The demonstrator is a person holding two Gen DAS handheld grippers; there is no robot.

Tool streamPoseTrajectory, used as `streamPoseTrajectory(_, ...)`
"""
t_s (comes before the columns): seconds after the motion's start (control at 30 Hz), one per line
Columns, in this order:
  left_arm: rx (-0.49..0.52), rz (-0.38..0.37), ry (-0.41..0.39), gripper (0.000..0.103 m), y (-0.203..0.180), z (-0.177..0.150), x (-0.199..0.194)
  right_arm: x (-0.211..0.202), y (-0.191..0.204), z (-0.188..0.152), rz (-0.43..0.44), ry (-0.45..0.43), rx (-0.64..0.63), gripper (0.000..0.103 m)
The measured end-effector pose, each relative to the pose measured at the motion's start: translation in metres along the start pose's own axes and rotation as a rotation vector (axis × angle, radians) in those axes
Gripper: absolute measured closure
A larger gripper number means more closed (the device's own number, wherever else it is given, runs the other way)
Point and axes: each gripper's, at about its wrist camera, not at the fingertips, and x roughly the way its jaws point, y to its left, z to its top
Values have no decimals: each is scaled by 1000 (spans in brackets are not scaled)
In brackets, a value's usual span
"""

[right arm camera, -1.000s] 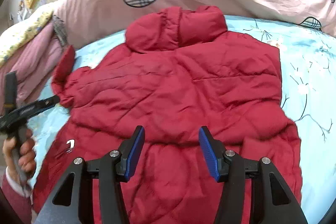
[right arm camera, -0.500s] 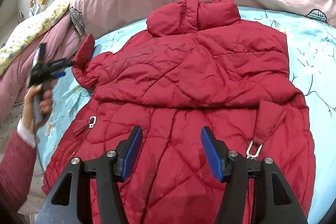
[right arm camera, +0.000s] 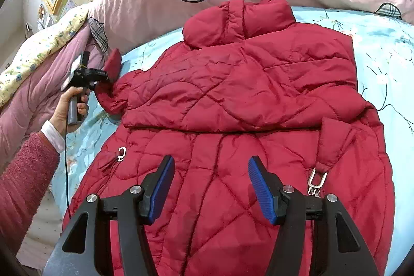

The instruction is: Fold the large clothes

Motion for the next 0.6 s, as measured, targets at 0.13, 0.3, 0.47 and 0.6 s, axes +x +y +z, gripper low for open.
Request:
streamPoseTrajectory(0.13,-51,-77,-28,90,15,-6,-10,-2,3,0,9,-8,-1,42)
streamPoseTrajectory(0.3,-67,-197,-129,91,24,-30,-55,-6,2,1,21,-20,5,42)
streamPoseTrajectory(0.47,-106,-421,-202,91,29,-74,-102,-7,2,1,30,-26,26,42)
streamPoseTrajectory(0.6,-46,-515,-212,91,11,-106,-129,-8,0,1,43,-25,47,42)
